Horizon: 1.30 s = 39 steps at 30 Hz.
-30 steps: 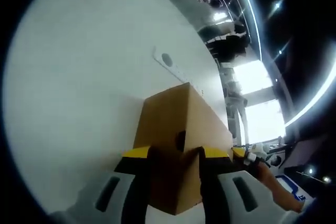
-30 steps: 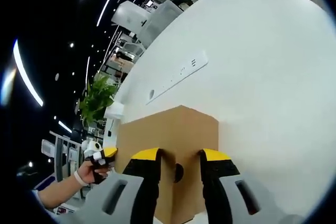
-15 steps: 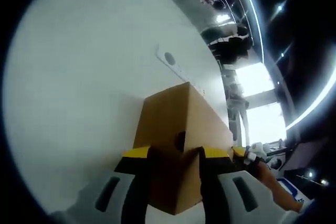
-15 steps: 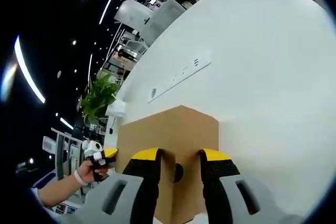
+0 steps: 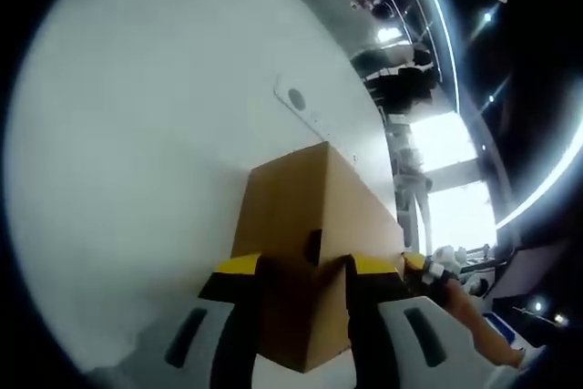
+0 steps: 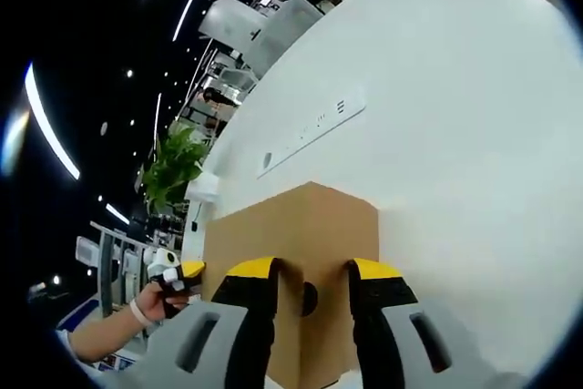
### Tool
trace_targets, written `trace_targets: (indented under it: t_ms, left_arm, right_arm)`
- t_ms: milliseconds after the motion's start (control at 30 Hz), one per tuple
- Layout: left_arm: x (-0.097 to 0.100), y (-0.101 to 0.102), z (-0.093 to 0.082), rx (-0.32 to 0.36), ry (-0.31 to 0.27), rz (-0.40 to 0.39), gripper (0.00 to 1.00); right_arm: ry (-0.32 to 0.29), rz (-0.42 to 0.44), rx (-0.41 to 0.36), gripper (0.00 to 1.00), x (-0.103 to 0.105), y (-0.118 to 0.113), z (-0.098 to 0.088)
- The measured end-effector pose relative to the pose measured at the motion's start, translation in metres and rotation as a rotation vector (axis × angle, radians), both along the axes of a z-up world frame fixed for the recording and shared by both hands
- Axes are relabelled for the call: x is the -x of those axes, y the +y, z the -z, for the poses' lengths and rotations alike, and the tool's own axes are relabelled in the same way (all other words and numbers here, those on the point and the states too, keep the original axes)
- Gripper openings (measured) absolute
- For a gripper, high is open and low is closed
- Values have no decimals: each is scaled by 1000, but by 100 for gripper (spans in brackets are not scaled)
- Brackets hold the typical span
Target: Operate the shoe box by opening the lid, removing the specified soft item, and placing it in the target area until the item is outside and the box remains undamaged.
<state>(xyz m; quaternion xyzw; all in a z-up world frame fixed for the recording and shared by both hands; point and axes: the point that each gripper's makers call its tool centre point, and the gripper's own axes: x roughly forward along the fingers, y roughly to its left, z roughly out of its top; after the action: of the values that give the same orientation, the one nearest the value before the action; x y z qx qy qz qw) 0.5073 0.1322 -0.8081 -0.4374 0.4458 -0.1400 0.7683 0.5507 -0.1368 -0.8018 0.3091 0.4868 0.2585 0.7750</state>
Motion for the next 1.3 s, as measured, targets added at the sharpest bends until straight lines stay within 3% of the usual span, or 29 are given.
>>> trace_targets:
  t_ms: [733, 1067, 1300]
  left_arm:
    - [6, -1, -1, 1, 6, 21, 35]
    - [6, -2, -1, 3, -3, 28, 35]
    - [6, -2, -1, 9, -9, 26, 35]
  right_arm:
    - [23, 41, -3, 31, 0, -1, 1]
    - [69, 90, -88, 32, 3, 0, 5]
    - [64, 82, -81, 32, 3, 0, 4]
